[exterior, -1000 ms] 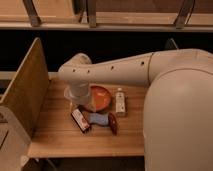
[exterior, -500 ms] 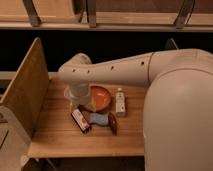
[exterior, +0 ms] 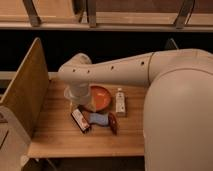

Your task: Move the arm in a circular motion

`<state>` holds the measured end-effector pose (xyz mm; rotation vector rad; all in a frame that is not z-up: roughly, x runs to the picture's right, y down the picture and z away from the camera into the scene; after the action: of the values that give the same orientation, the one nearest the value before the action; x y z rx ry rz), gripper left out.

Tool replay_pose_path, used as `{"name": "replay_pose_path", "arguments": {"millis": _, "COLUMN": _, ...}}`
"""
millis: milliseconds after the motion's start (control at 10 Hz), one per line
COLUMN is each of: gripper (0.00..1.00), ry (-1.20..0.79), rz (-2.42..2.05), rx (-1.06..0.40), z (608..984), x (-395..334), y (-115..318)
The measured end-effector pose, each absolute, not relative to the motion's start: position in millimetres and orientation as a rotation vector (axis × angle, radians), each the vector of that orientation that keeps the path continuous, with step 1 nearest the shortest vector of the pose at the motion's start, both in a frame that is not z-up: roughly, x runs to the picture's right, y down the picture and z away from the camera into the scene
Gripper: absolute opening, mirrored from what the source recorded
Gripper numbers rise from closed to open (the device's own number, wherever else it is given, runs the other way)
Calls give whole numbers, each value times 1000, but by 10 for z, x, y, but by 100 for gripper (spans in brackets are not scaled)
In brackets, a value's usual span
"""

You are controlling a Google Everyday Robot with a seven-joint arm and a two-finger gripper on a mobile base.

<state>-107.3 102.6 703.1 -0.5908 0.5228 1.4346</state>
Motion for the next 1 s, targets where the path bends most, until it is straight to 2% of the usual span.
{"name": "replay_pose_path", "arguments": {"millis": 800, "gripper": 65, "ry": 521, "rz": 1433, "rx": -588, "z": 7024, "x": -1073, "y": 1016}}
{"name": "replay_pose_path", "arguments": {"millis": 1000, "gripper": 65, "ry": 497, "rz": 1464, "rx": -548, "z": 7069, "x": -888, "y": 789}}
